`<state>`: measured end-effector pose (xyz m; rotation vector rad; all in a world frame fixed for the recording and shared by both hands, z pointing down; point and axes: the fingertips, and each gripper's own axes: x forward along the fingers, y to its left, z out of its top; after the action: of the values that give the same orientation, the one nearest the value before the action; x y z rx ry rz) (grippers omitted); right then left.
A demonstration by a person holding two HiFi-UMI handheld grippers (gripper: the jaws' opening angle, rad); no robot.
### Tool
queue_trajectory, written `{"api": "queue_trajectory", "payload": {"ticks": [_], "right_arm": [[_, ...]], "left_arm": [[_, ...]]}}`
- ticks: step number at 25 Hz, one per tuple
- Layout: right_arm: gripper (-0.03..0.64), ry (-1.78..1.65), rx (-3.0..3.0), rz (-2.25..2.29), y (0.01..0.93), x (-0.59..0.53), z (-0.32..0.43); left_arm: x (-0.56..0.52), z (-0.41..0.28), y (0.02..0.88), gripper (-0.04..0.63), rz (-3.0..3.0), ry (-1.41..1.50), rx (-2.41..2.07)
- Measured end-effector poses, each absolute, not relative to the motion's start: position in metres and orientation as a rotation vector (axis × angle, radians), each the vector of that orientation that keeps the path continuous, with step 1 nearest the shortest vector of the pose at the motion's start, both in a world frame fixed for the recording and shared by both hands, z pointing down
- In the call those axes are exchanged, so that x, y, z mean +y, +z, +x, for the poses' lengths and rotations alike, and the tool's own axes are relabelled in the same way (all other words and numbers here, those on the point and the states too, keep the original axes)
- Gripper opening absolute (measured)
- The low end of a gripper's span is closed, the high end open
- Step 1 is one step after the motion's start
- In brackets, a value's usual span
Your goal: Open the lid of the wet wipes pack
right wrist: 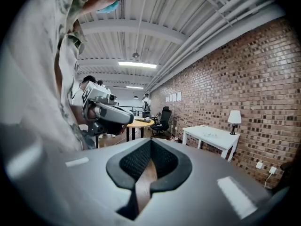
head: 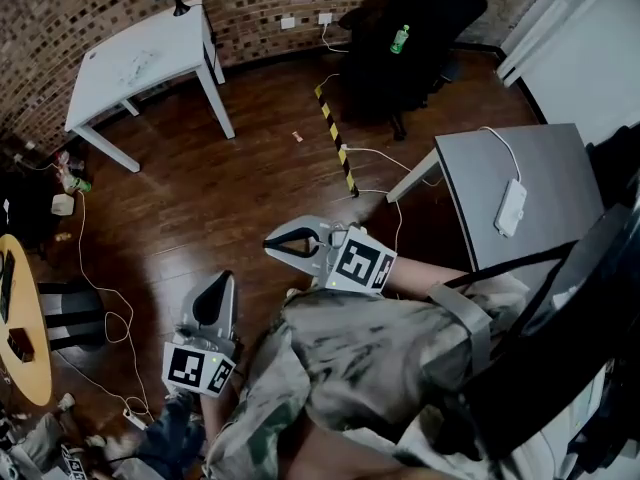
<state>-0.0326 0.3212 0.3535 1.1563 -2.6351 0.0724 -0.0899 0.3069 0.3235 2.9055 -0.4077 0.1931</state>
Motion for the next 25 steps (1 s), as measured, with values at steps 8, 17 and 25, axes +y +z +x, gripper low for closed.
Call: {"api": "queue_trajectory", "payload": {"ticks": [8,17,25], "right_arm": [[0.008,0.063,-2.631,1.147,0.349,0.318,-0.038],[0.006,0.009,-2.602,1.172,0.355,0.318,-0.026],[0.006,0.067,-2.611,1.231,0.362,0.319,-0.007]], "left_arm": [[0.302,-0.1,0.329,0.002,2.879,0.192,-0.448],[0.3,-0.088,0.334,0.002,2.872,0.208,-0.434],[0.299,-0.071,0.337,0.002,2.877,0.227,-0.389]]}}
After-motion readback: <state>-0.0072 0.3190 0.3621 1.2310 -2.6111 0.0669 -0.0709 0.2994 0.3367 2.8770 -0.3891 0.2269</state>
